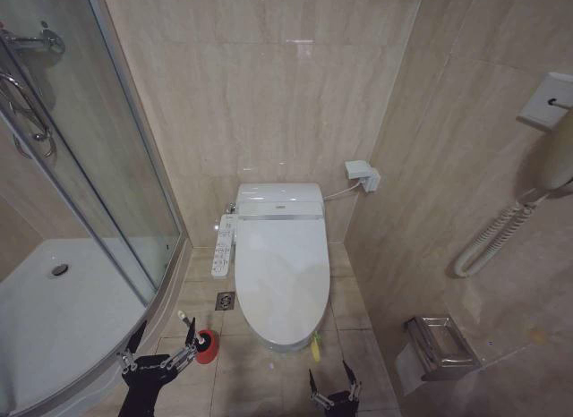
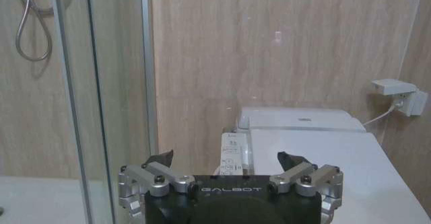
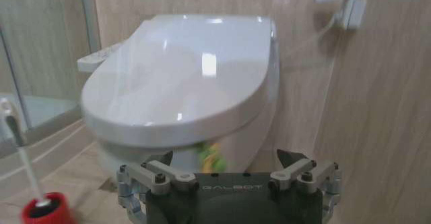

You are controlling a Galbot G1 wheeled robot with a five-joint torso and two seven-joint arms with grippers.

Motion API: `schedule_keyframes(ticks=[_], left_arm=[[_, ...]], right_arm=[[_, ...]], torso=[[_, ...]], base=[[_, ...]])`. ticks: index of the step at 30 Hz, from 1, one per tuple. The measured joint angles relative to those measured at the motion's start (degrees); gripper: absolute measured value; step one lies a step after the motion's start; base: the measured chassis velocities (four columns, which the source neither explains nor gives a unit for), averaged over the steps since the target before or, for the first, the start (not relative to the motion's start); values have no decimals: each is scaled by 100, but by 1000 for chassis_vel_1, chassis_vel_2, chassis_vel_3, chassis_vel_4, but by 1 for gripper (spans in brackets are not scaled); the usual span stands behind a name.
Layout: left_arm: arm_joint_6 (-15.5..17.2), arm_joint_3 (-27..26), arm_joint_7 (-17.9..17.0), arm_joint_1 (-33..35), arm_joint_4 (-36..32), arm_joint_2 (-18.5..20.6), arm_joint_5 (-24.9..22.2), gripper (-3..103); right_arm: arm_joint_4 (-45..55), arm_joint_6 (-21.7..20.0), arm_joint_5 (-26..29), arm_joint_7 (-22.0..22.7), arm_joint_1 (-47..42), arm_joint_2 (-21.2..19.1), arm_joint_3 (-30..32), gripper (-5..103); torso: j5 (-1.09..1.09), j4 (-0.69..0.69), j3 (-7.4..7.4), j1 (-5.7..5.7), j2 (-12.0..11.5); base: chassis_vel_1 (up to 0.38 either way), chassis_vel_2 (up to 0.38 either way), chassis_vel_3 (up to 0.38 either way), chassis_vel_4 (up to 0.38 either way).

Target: Open the toilet lid, clean the toilet bowl with a toilet brush, close the toilet lid, and flush.

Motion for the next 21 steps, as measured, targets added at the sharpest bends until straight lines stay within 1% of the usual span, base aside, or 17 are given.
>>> schedule_keyframes(ticks=[1, 3, 5, 6, 11, 15, 18, 19, 21], left_arm=[[0, 0, 0, 0, 0, 0, 0, 100], [0, 1, 0, 0, 0, 0, 0, 100], [0, 1, 0, 0, 0, 0, 0, 100], [0, 1, 0, 0, 0, 0, 0, 100], [0, 1, 0, 0, 0, 0, 0, 100], [0, 1, 0, 0, 0, 0, 0, 100], [0, 1, 0, 0, 0, 0, 0, 100], [0, 1, 0, 0, 0, 0, 0, 100], [0, 1, 0, 0, 0, 0, 0, 100]], right_arm=[[0, 0, 0, 0, 0, 0, 0, 100], [-21, 73, -151, 52, 199, -133, 150, 100], [-30, 73, -163, 114, 274, -172, 193, 100], [-31, 37, -162, 184, 375, -226, 233, 100], [-48, -11, -227, 191, 576, -318, 244, 100], [-181, 73, -413, 69, 773, -387, 219, 100], [-256, 95, -481, -29, 908, -570, 171, 100], [-256, 95, -481, -29, 908, -570, 171, 100], [-313, 90, -496, -101, 1003, -746, 137, 100]], torso=[[0, 0, 0, 0, 0], [3, 1, 0, 0, -1], [1, 2, 0, 0, -1], [-6, 2, 0, 1, -1], [-8, 2, 0, 0, 0], [-7, 2, 1, 0, -1], [-7, 2, 1, 0, -1], [-7, 2, 1, 0, -1], [-7, 2, 1, 0, -1]], base=[[0, 0, 0, 0], [0, 0, 0, 0], [0, 0, 0, 0], [0, 0, 0, 0], [0, 0, 0, 0], [0, 0, 0, 0], [0, 0, 0, 0], [0, 0, 0, 0], [0, 0, 0, 0]])
